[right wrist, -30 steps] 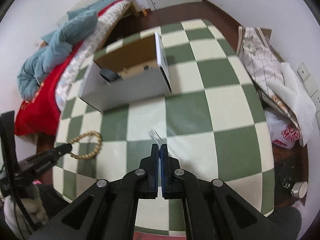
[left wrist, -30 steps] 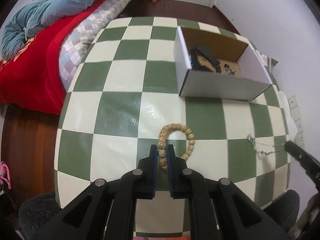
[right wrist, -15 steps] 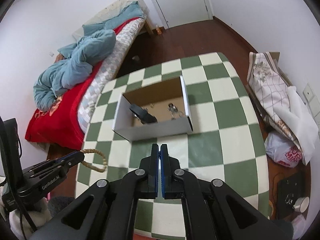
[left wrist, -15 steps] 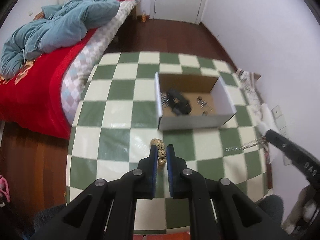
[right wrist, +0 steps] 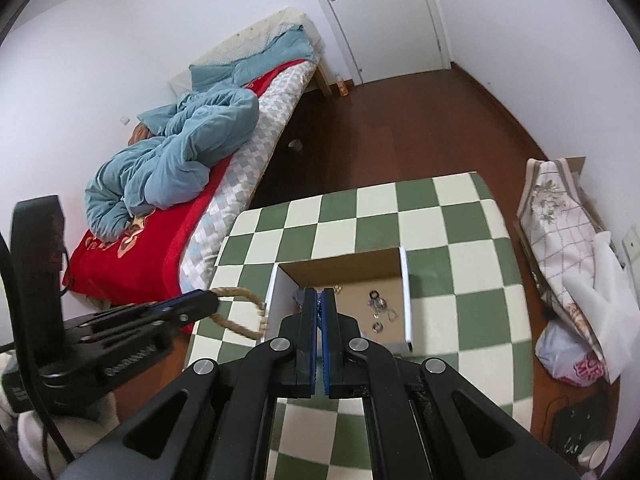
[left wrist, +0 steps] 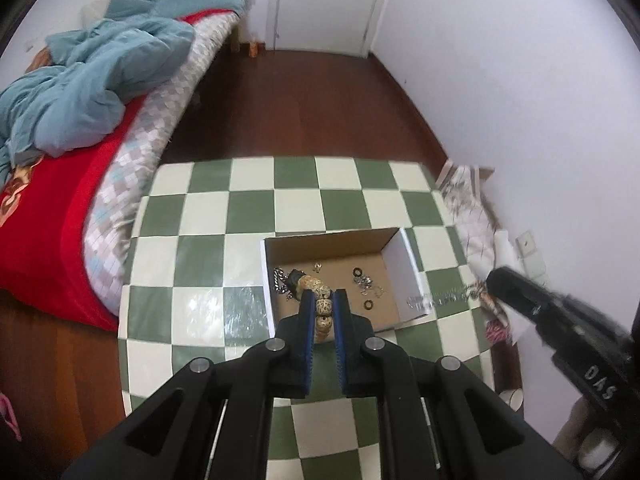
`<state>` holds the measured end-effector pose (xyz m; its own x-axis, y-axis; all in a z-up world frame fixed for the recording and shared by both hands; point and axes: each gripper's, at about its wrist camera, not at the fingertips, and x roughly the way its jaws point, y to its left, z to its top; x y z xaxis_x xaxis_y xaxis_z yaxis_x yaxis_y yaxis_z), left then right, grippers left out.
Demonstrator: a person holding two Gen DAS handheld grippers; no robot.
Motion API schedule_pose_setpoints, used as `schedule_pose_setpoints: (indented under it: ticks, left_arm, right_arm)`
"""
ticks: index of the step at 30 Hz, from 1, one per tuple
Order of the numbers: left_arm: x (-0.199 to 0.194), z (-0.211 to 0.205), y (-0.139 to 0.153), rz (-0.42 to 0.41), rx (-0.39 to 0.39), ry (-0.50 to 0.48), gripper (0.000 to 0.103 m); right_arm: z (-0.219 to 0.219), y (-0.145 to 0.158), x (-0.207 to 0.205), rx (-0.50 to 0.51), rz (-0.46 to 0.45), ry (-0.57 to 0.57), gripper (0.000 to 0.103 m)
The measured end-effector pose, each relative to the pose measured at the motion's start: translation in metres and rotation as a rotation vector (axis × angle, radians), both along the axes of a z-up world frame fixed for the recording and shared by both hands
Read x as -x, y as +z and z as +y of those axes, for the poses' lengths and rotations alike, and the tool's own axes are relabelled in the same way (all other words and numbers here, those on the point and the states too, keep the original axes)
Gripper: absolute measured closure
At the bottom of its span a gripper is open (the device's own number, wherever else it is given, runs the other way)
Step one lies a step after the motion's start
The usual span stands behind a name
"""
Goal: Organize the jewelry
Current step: 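Carry the bracelet and chain over the box and lower them inside, then open both tools and withdraw them from the box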
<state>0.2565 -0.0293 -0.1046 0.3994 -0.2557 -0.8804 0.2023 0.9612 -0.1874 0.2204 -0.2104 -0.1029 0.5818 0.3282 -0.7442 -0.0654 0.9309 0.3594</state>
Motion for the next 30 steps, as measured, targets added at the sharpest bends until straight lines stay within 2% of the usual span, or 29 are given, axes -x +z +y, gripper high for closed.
schedule_pose_setpoints:
  ticks: [4, 8, 11, 14, 16, 18, 19, 21, 23, 25, 27, 28, 30]
  left_arm:
    - [-0.027, -0.004, -0.032, 0.088, -0.005, -0.009, 0.097]
    - [-0.039, -0.004, -0.055, 0.136, -0.004, -0.002, 0.097]
    - [-0.043, -0.004, -0.062, 0.156, -0.008, 0.012, 0.096]
    - [-0.047, -0.002, -0.062, 0.154, -0.019, 0.046, 0.091]
    - [-0.05, 0.0, -0.061, 0.152, -0.042, 0.079, 0.075]
    - [-0.051, 0.004, -0.056, 0.119, -0.061, 0.113, 0.031]
    - [-0.051, 0.008, -0.052, 0.097, -0.061, 0.126, 0.025]
    - [-0.049, 0.012, -0.045, 0.058, -0.086, 0.15, 0.019]
    - [-0.048, 0.017, -0.041, 0.033, -0.123, 0.175, 0.008]
    - [-0.046, 0.021, -0.039, 0.009, -0.155, 0.191, 0.001]
    - [-0.041, 0.024, -0.04, -0.002, -0.218, 0.21, 0.0]
    - [-0.039, 0.025, -0.041, -0.005, -0.239, 0.213, 0.0]
    - [-0.031, 0.026, -0.045, -0.015, -0.268, 0.214, 0.0]
  right_arm:
    - [0.004, -0.017, -0.035, -0.002, 0.059, 0.021, 0.102]
    - [0.007, -0.043, -0.064, 0.034, 0.118, 0.035, 0.102]
    - [0.006, -0.059, -0.083, 0.075, 0.15, 0.03, 0.101]
    - [0.002, -0.073, -0.097, 0.077, 0.192, 0.032, 0.101]
    - [-0.001, -0.081, -0.106, 0.068, 0.221, 0.027, 0.1]
    - [-0.006, -0.086, -0.11, 0.065, 0.242, 0.016, 0.1]
    - [-0.008, -0.086, -0.111, 0.065, 0.245, 0.015, 0.099]
    - [-0.011, -0.084, -0.108, 0.082, 0.247, -0.003, 0.078]
    - [-0.013, -0.081, -0.104, 0.128, 0.245, -0.022, 0.028]
    - [-0.011, -0.079, -0.097, 0.184, 0.237, -0.027, 0.018]
    - [-0.008, -0.082, -0.091, 0.243, 0.256, -0.028, 0.014]
    - [-0.006, -0.087, -0.087, 0.266, 0.281, -0.027, 0.003]
    - [-0.003, -0.095, -0.079, 0.297, 0.31, -0.028, 0.0]
